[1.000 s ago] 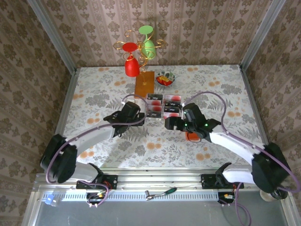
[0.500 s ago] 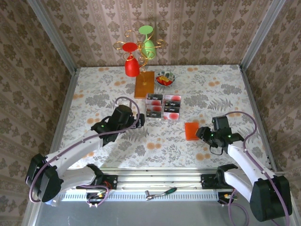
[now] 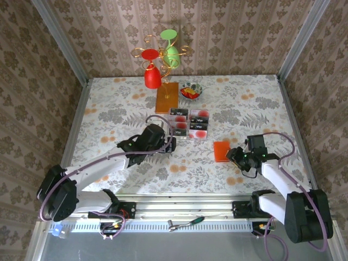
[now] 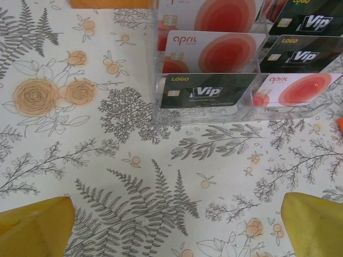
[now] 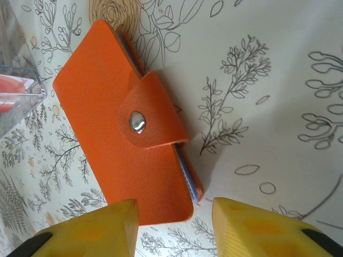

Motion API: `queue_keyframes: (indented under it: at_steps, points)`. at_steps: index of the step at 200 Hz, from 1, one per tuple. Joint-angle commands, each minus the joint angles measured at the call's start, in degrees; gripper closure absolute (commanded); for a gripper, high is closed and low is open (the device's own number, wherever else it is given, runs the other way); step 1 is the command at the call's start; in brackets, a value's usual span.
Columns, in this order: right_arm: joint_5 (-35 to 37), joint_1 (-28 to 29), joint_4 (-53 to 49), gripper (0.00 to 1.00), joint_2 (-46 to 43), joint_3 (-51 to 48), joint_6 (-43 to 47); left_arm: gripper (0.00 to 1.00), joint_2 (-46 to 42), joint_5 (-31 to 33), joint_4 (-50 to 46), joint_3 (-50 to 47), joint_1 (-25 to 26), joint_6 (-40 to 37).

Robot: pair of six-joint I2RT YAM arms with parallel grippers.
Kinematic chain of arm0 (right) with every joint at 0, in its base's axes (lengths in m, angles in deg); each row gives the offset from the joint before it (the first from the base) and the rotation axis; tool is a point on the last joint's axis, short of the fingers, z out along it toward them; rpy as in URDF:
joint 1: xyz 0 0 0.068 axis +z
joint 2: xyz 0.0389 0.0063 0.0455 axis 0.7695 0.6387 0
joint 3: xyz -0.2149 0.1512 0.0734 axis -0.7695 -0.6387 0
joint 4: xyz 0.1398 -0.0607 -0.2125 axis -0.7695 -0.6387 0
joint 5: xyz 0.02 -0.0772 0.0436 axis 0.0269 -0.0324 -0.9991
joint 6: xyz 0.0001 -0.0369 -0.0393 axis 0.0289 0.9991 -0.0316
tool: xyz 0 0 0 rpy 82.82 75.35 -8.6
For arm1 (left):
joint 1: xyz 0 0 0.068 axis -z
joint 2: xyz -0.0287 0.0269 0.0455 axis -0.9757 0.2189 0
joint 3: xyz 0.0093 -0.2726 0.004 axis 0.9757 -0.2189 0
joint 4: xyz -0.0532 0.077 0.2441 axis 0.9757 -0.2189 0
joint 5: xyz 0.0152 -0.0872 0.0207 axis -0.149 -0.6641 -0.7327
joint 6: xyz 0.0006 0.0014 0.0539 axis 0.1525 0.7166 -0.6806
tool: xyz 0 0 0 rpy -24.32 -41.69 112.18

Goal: Put the credit cards into the card holder

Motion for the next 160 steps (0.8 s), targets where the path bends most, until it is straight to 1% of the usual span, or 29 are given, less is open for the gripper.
queue_keyframes:
  at_steps: [1,22,50,97,104,116,151,158,160]
  points:
    - [-2.5,-0.5,3.2,0.59,1.7,0.0,-1.0,0.0,0.8,-0.5,1.2,2.0,0.7,0.7]
    - [-3.1,-0.8,4.6,0.59,3.5,0.1,-0.9,0.0,1.5,-0.2,1.2,2.1,1.1,0.7]
    - [-3.7,-1.2,5.8,0.62,4.8,0.2,-0.8,0.0,1.9,0.0,1.4,2.1,1.6,0.8]
    - [-4.2,-1.8,6.0,0.71,4.9,0.1,-0.8,0.0,3.0,0.1,1.8,2.2,2.1,0.8]
    - [-4.3,-1.8,6.1,0.74,4.7,0.0,-0.8,0.0,3.1,0.0,1.9,2.3,2.1,0.8]
    - [-4.7,-1.9,6.2,0.76,4.6,-0.2,-0.8,0.0,3.5,0.1,2.0,2.3,2.3,0.9]
    - [-5.1,-2.4,6.4,0.76,4.8,-0.6,-1.0,0.0,4.1,0.0,2.4,2.5,2.7,0.8]
    - [-5.3,-2.5,6.2,0.73,4.8,-0.6,-1.0,0.0,4.1,0.1,2.3,2.5,2.7,0.8]
    - [-5.4,-2.5,6.1,0.71,4.8,-0.6,-1.0,0.0,4.1,0.0,2.3,2.6,2.7,0.8]
